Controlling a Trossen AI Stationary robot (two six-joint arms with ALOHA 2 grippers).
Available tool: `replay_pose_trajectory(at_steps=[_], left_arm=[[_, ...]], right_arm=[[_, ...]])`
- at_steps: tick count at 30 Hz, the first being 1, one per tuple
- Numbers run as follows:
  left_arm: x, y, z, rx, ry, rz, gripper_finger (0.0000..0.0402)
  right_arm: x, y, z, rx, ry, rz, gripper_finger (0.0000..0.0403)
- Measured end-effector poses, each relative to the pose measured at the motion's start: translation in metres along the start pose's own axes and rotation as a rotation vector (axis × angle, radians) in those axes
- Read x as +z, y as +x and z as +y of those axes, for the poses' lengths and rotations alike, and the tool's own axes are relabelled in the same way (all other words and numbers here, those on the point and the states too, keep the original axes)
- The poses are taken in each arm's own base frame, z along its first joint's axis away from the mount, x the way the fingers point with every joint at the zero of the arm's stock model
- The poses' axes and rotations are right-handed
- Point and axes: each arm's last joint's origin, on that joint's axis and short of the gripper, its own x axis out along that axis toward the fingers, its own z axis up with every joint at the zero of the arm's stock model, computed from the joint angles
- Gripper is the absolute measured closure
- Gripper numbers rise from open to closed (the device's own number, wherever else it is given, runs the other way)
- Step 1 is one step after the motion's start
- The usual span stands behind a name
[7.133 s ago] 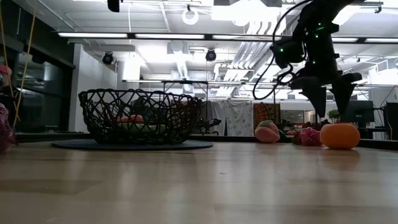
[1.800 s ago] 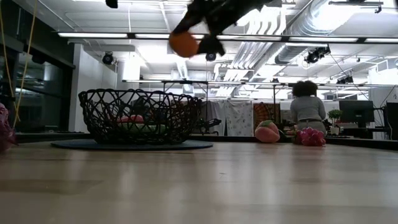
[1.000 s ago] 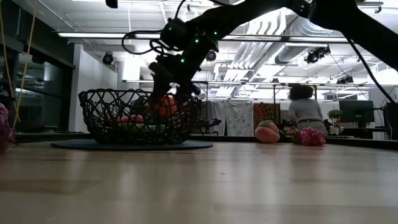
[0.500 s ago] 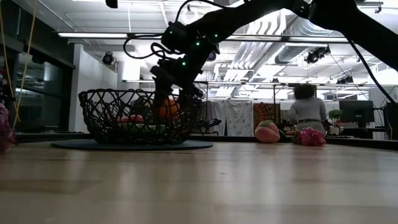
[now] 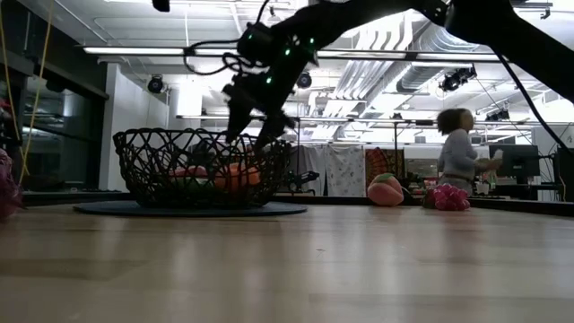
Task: Build produce basket
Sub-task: Put the green lime into the black wire basket
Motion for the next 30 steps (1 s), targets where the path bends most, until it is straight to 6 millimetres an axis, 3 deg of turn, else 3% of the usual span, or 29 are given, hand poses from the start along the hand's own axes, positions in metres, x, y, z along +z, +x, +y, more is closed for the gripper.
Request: replay_pose_trajectory(at_steps=[5, 10, 14, 19, 24, 30], left_arm=[[0.000, 0.000, 0.000, 0.000, 0.000, 0.000, 0.0135], [0.000, 0.000, 0.000, 0.000, 0.016, 0.003, 0.0135], [0.000, 0.000, 0.000, 0.000, 0.020, 0.004, 0.0135], [-0.001, 0.000, 0.000, 0.002, 0.048, 0.006, 0.0135], [-0.001, 0.000, 0.000, 0.002, 0.065, 0.006, 0.0135], [-0.001, 0.000, 0.000, -0.005, 0.089, 0.012, 0.0135]], right_arm=[[0.016, -0.051, -0.009, -0.017, -0.104, 0.021, 0.0005], [0.005, -0.097, -0.015, -0.018, -0.213, 0.096, 0.0005], [-0.023, -0.118, -0.023, 0.003, -0.202, 0.120, 0.0005], [-0.083, -0.142, -0.032, 0.050, -0.079, 0.052, 0.0005], [-0.131, -0.181, -0.031, 0.160, 0.150, -0.144, 0.0005], [-0.157, -0.225, -0.022, 0.331, 0.225, -0.468, 0.0005]])
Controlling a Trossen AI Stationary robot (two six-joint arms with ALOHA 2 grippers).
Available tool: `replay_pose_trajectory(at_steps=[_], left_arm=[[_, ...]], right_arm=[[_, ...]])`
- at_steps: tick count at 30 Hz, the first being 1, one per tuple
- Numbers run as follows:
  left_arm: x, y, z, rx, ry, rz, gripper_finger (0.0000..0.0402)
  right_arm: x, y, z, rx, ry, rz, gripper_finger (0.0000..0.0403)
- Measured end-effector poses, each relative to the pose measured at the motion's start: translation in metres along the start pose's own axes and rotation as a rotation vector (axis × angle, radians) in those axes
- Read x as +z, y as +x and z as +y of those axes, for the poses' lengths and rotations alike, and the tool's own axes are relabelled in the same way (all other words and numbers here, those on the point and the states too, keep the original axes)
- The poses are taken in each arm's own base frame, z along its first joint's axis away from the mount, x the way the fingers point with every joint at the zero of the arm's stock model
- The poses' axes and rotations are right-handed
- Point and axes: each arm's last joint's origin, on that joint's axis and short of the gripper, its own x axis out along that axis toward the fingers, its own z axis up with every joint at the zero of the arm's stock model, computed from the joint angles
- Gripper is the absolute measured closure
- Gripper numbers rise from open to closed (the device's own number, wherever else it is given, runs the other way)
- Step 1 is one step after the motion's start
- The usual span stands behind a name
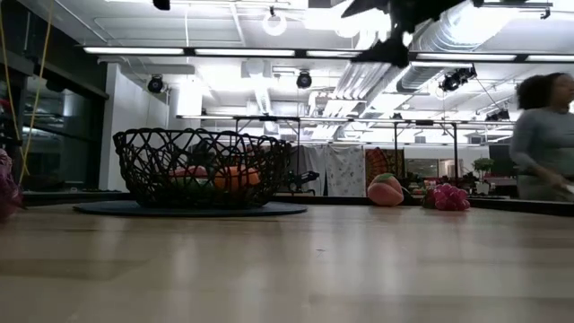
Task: Build produce basket
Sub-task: Put the green lime into the black wire basket
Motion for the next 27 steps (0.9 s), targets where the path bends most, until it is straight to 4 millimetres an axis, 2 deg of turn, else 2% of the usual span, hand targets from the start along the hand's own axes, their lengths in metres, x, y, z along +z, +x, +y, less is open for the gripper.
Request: replay_pose_trajectory(at_steps=[6, 20, 23, 27], left_arm=[[0.000, 0.000, 0.000, -0.001, 0.000, 0.000, 0.0135], [-0.001, 0.000, 0.000, 0.007, -0.047, 0.011, 0.0135], [-0.009, 0.001, -0.001, 0.025, -0.127, 0.112, 0.0135], [-0.021, 0.002, -0.012, 0.081, -0.214, 0.438, 0.0135]], right_arm=[[-0.003, -0.018, 0.004, 0.058, -0.065, -0.129, 0.0005], [-0.004, -0.018, 0.003, 0.056, -0.068, -0.125, 0.0005], [-0.004, -0.018, 0.003, 0.056, -0.068, -0.124, 0.0005], [-0.004, -0.018, 0.003, 0.055, -0.068, -0.123, 0.0005]])
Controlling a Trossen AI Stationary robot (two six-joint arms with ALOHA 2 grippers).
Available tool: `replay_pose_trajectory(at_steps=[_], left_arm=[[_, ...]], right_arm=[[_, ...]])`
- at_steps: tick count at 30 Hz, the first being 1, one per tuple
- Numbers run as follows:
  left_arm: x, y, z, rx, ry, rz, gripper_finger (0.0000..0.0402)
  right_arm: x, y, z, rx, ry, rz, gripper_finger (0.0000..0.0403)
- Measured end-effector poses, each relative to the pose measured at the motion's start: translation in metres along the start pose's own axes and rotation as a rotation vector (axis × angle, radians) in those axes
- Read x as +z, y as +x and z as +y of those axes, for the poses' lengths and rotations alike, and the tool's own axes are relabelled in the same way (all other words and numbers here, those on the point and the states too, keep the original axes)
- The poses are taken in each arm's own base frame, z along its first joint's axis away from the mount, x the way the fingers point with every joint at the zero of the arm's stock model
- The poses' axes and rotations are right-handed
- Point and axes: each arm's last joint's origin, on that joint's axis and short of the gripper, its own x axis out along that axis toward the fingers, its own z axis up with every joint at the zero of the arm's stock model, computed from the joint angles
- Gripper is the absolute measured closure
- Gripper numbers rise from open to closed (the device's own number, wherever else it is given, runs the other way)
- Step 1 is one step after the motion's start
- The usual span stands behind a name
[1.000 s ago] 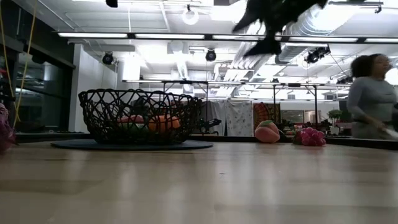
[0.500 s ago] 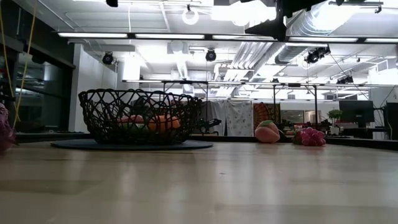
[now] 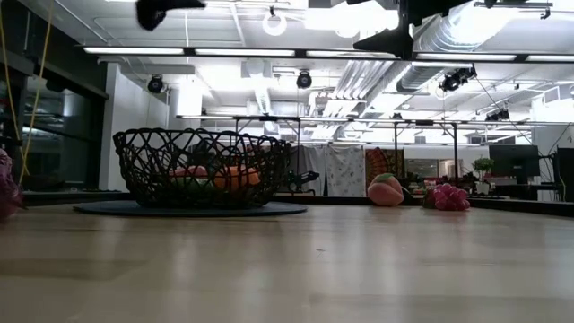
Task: Build produce basket
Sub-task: Put the green lime into the black wire basket
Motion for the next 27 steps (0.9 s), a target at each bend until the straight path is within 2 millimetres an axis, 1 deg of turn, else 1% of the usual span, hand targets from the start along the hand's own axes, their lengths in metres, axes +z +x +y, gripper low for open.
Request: replay_pose_trajectory(at_steps=[2, 6, 8, 10, 14, 18, 23, 27], left_arm=[[-0.009, 0.002, -0.006, 0.049, -0.065, 0.176, 0.0135], [-0.038, 0.005, -0.017, 0.177, -0.231, 0.522, 0.0135], [-0.056, 0.005, -0.022, 0.249, -0.315, 0.660, 0.0135], [-0.074, 0.005, -0.028, 0.316, -0.375, 0.761, 0.0135], [-0.109, 0.005, -0.044, 0.417, -0.436, 0.884, 0.0135], [-0.139, 0.005, -0.059, 0.518, -0.440, 0.952, 0.0135], [-0.167, 0.008, -0.070, 0.623, -0.443, 1.022, 0.0135], [-0.183, 0.012, -0.074, 0.665, -0.425, 1.061, 0.0135]], right_arm=[[-0.001, 0.000, 0.000, -0.005, 0.001, 0.012, 0.0005], [-0.004, 0.000, -0.001, -0.015, 0.003, 0.037, 0.0005], [-0.004, 0.000, -0.002, -0.018, 0.003, 0.044, 0.0005], [-0.005, 0.000, -0.002, -0.021, 0.004, 0.050, 0.0005], [-0.007, 0.000, -0.003, -0.029, 0.005, 0.069, 0.0005], [-0.009, 0.000, -0.004, -0.039, 0.007, 0.092, 0.0005], [-0.011, -0.001, -0.005, -0.048, 0.009, 0.113, 0.0005], [-0.013, -0.001, -0.006, -0.056, 0.010, 0.134, 0.0005]])
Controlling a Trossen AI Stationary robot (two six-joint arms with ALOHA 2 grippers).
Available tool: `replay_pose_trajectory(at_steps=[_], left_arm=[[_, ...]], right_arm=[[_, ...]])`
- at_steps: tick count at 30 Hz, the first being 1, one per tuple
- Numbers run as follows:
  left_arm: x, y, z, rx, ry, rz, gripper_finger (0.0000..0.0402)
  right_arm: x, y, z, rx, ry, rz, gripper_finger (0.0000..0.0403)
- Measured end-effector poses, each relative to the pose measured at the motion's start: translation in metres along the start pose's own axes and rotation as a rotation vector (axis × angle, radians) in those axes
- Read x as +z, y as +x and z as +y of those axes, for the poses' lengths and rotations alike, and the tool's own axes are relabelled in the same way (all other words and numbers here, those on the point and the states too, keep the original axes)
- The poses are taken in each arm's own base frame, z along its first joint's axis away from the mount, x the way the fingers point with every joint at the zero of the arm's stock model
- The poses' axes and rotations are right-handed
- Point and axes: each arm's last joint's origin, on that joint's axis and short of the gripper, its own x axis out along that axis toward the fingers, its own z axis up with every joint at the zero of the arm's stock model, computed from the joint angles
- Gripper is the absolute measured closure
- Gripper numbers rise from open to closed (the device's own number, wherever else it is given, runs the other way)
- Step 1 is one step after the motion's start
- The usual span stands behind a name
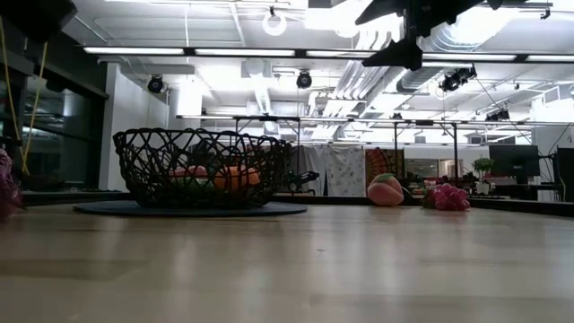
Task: Build produce basket
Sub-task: Put the green lime into the black wire basket
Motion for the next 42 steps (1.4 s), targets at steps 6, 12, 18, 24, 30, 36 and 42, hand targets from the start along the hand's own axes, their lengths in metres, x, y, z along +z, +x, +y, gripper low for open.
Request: replay_pose_trajectory(at_steps=[6, 12, 18, 24, 30, 36, 42], left_arm=[[0.000, 0.013, -0.009, 0.008, -0.004, -0.029, 0.0135], [0.002, 0.021, -0.007, 0.088, -0.026, -0.065, 0.0135], [0.002, 0.027, -0.007, 0.124, -0.065, -0.077, 0.0135], [-0.002, 0.034, -0.007, 0.164, -0.066, -0.082, 0.0135], [-0.002, 0.044, -0.010, 0.195, -0.069, -0.077, 0.0135], [-0.003, 0.054, -0.013, 0.217, -0.072, -0.067, 0.0135], [-0.003, 0.059, -0.016, 0.227, -0.075, -0.062, 0.0135]], right_arm=[[-0.001, 0.000, 0.000, -0.003, 0.001, 0.008, 0.0005], [-0.002, 0.000, -0.001, -0.008, 0.002, 0.019, 0.0005], [-0.004, 0.000, -0.001, -0.015, 0.006, 0.037, 0.0005], [-0.004, 0.000, -0.002, -0.017, 0.013, 0.040, 0.0005], [-0.005, 0.000, -0.002, -0.021, 0.014, 0.049, 0.0005], [-0.005, 0.000, -0.002, -0.022, 0.013, 0.050, 0.0005], [-0.005, 0.000, -0.002, -0.023, 0.015, 0.054, 0.0005]])
